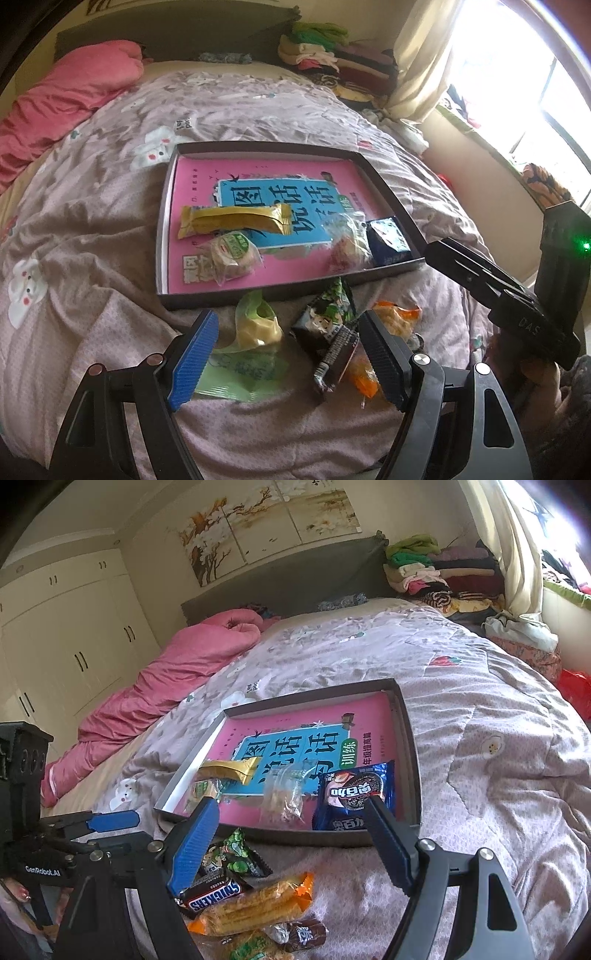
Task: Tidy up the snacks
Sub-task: 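Withdraw both grippers from the tray back to the snack pile, then move the right gripper to the orange-tipped bread bag while the left gripper approaches the black chocolate bar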
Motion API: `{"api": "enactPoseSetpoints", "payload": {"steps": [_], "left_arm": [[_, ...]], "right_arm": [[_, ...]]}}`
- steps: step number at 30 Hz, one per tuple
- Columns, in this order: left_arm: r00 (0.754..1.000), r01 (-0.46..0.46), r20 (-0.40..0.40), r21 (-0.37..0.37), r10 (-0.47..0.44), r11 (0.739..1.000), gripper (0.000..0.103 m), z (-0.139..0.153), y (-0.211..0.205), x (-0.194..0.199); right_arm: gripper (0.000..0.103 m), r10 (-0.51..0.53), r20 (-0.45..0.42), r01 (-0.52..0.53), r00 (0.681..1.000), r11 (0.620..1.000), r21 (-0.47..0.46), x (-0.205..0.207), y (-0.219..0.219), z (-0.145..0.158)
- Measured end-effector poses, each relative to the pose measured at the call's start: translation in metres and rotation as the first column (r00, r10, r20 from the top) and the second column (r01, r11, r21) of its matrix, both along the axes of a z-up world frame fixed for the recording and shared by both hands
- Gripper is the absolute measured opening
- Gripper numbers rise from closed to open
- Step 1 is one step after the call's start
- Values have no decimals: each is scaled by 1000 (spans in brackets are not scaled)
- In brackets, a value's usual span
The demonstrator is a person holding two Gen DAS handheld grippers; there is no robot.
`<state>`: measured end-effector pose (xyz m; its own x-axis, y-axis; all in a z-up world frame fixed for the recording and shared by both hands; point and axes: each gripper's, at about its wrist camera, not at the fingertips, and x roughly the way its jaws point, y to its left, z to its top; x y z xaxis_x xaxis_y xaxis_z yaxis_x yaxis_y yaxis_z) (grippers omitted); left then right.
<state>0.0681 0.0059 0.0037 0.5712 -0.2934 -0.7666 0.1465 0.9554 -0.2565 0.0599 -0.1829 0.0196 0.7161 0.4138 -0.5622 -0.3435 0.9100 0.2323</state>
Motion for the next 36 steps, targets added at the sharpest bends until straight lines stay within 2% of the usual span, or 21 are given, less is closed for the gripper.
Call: {"api": "enactPoseSetpoints", "payload": {"steps": [19, 36], "left_arm": [[994, 88, -62, -17, -89, 996, 79, -17, -19, -4], [986, 98, -134, -15, -99, 995, 79, -38, -21, -3]], "right_arm": [[80, -28, -27, 28, 999, 1000, -14, -13, -6, -3], [80, 52, -87, -56, 995, 998, -43, -31, 8, -12]]}}
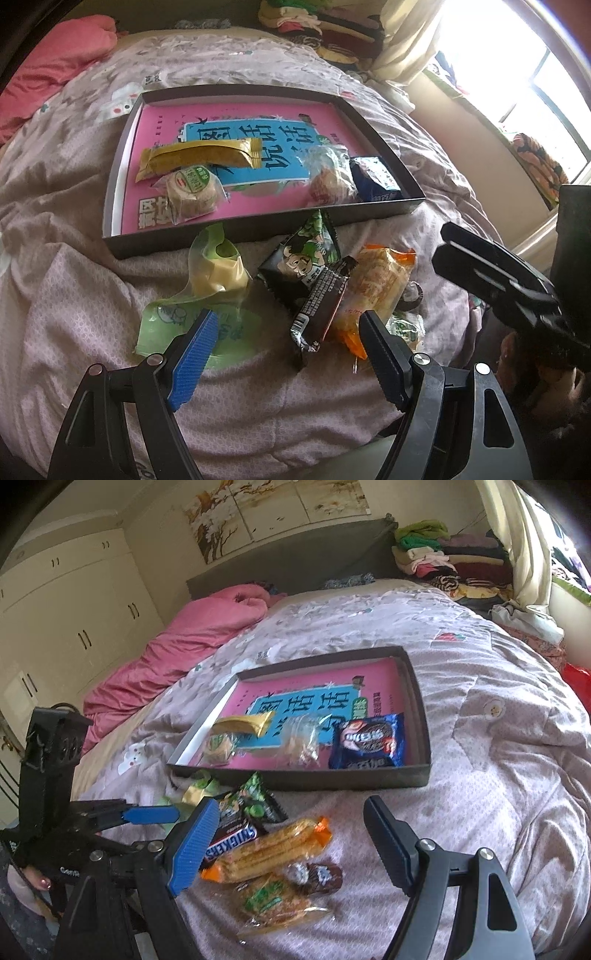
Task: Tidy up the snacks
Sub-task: 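Move the right gripper to the orange-tipped bread bag while the left gripper approaches the black chocolate bar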
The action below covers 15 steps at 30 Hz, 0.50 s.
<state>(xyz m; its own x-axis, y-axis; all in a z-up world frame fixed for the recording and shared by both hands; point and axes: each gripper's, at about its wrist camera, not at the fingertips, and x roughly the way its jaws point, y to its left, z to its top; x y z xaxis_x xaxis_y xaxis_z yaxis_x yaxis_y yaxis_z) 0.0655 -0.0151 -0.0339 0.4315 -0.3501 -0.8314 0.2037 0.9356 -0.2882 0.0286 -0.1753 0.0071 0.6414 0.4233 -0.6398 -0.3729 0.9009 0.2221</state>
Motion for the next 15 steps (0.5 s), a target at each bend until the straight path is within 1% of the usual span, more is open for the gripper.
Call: {"api": "enactPoseSetpoints", "payload": {"steps": [6, 12, 13, 15], "left_arm": [[1000, 6, 10, 6, -6, 1000, 79, 0, -1, -1], [1000, 22, 22, 27, -23, 999, 79, 0, -5, -1], [999, 25, 24, 32, -25, 999, 79, 0, -5, -1], [999, 27, 30, 41, -29, 999, 79, 0, -6, -2]], "right_arm": [[80, 18, -43, -18, 999, 1000, 16, -4, 2, -6], [80, 23, -94, -18, 995, 999, 45, -1, 0, -15], [79, 21, -105, -16, 994, 999, 48, 1, 0, -17], [74, 18, -136, -10, 991, 998, 57, 4, -2, -22]]}}
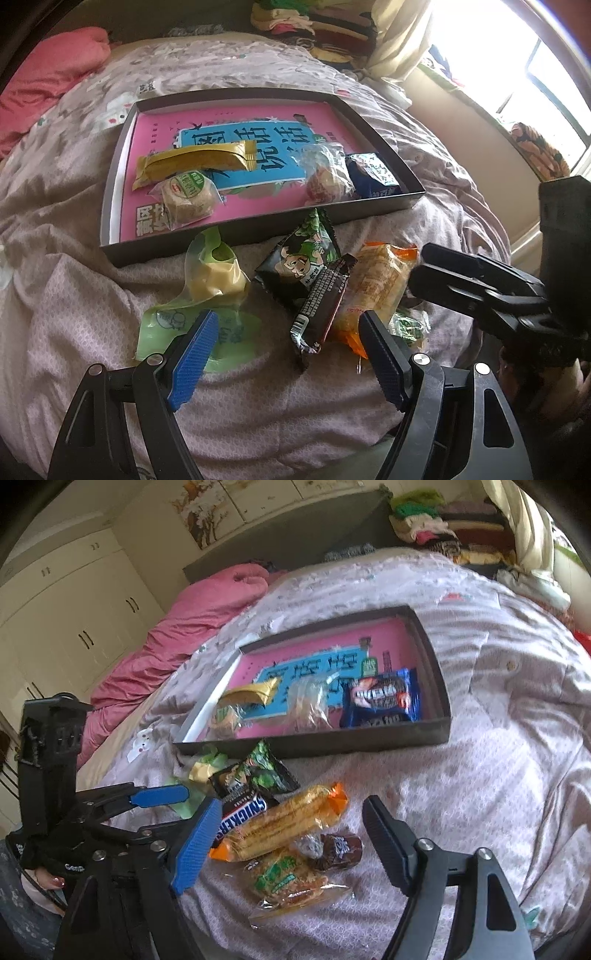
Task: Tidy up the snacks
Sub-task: 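Move the right gripper to the orange-tipped bread bag while the left gripper approaches the black chocolate bar, then close the right gripper on the orange-tipped bread bag while the left gripper closes on the black chocolate bar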
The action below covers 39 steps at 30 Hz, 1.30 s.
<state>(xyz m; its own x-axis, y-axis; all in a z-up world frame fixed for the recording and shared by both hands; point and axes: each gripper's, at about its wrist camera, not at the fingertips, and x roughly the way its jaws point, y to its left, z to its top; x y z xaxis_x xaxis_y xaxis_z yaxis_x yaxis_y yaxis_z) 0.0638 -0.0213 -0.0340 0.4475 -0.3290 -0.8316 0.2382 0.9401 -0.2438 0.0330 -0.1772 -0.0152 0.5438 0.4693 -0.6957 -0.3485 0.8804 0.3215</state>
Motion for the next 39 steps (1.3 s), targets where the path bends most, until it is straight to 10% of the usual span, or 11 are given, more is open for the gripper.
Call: {"api": "enactPoseSetpoints", "payload": {"steps": [19, 39], "left_arm": [[999, 23, 21, 45, -24, 999, 79, -10, -6, 6], [997, 71, -30, 0, -71, 997, 42, -23, -19, 13]], "right_arm": [[56, 4, -175, 14, 985, 995, 100, 34, 1, -32], [30, 3, -139, 17, 990, 989, 144, 41, -1, -23]]}}
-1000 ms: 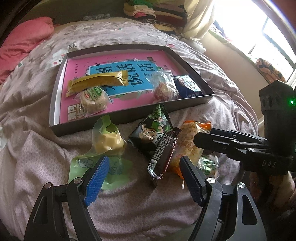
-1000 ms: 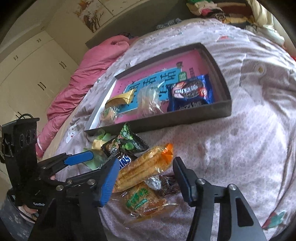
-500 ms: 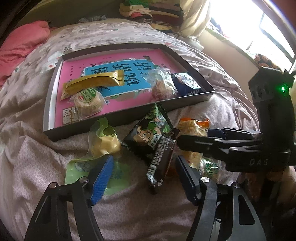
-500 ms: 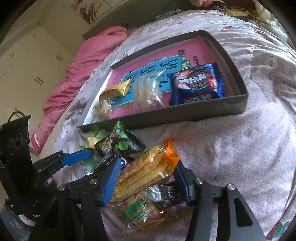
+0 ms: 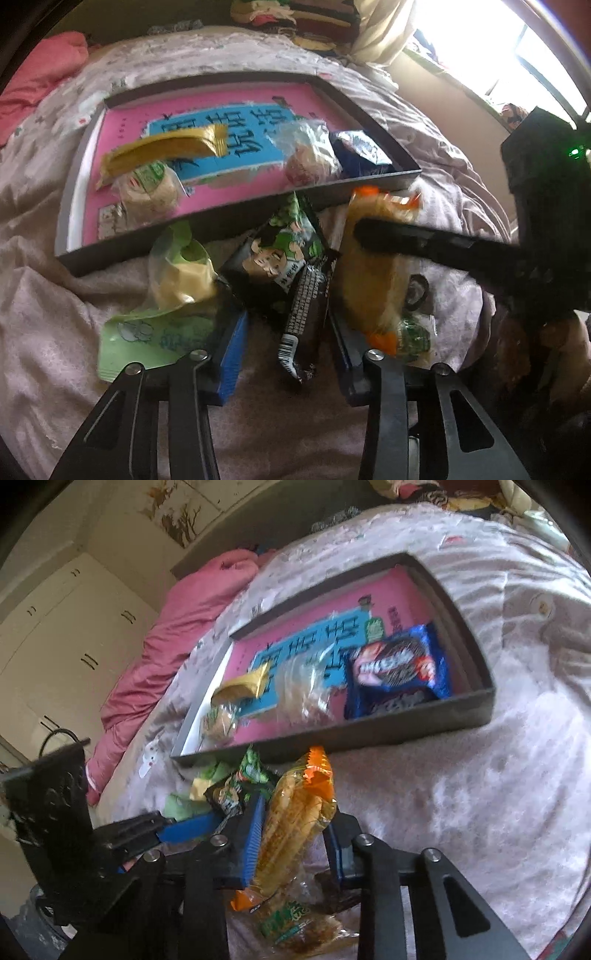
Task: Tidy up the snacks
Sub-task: 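Close the right gripper on the orange-tipped bread bag while the left gripper closes on the black chocolate bar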
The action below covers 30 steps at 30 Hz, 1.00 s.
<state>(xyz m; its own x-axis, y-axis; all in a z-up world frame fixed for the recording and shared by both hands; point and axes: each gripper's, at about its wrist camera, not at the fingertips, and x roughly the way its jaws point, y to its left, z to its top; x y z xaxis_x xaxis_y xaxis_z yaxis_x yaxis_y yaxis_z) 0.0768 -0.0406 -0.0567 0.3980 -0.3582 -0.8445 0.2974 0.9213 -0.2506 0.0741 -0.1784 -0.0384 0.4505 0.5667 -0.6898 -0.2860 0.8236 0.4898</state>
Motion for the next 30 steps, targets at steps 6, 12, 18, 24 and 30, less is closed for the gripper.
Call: {"api": "enactPoseSetpoints", "payload": {"steps": [6, 12, 18, 24, 30], "left_arm": [[1000, 3, -2, -11, -3, 1000, 42, -2, -4, 5], [1000, 12, -10, -37, -13, 999, 31, -3, -6, 5], [1000, 4, -20, -60, -5, 998, 29, 0, 0, 1], [999, -29, -37, -84, 26, 996, 27, 5, 14, -3], [998, -50, -47, -91, 46, 995, 25, 9, 24, -8]], "right_arm": [[28, -23, 22, 22, 999, 1000, 20, 1, -6, 6], [25, -36, 98, 35, 995, 999, 12, -4, -12, 20], [24, -65, 171, 69, 983, 997, -21, -7, -17, 32], [24, -56, 205, 70, 977, 995, -64, -10, -17, 36], [24, -46, 225, 70, 973, 993, -98, -11, -10, 36]]}}
